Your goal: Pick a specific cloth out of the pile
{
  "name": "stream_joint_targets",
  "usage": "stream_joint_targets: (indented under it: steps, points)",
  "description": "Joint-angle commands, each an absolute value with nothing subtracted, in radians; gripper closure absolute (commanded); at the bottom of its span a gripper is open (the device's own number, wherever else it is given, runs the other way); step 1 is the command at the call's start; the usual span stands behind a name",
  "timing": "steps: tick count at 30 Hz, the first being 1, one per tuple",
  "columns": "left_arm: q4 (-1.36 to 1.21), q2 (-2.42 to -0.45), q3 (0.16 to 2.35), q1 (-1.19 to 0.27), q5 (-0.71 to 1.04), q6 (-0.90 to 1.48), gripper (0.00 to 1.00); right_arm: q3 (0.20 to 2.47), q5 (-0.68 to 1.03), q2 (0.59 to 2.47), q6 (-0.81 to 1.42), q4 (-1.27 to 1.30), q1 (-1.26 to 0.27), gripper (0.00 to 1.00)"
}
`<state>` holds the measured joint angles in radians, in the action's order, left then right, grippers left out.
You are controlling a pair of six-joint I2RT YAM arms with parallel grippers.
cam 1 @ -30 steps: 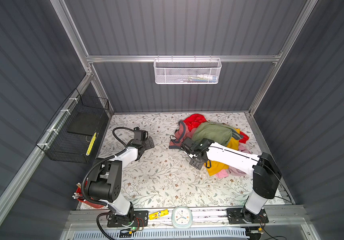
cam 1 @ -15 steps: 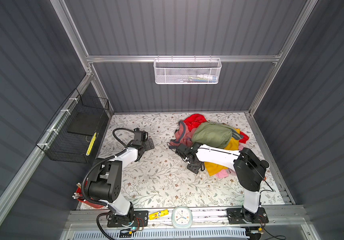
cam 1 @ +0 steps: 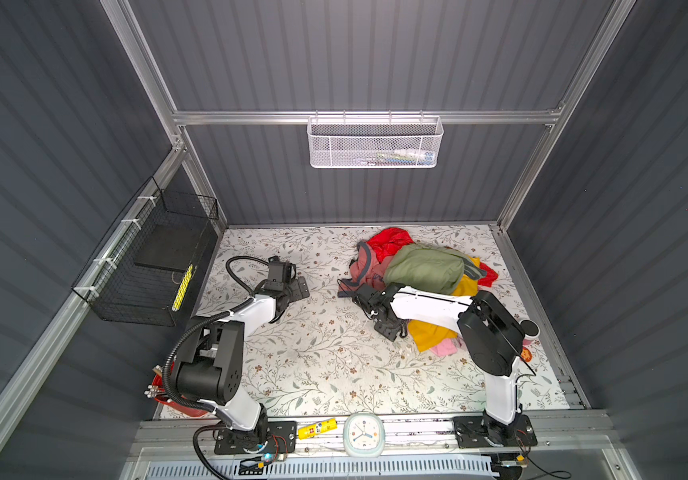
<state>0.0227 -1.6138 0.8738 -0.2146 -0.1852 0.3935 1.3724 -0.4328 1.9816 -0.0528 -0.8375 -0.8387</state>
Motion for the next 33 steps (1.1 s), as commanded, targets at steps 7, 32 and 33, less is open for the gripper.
stream_joint_targets:
  steps: [7,32,33]
  points:
    - [0.040,-1.611,0.887,-0.216,-0.166,0.388,0.00,1.335,-0.433,2.022,-0.074,-0.793,-0.787,0.66]
    - [0.078,-1.662,0.977,-0.291,-0.166,0.326,0.00,1.539,-0.463,1.644,0.000,-0.934,-0.762,1.00]
    - [0.078,-1.663,0.981,-0.296,-0.164,0.322,0.00,1.556,-0.455,1.628,0.004,-0.934,-0.753,1.00]
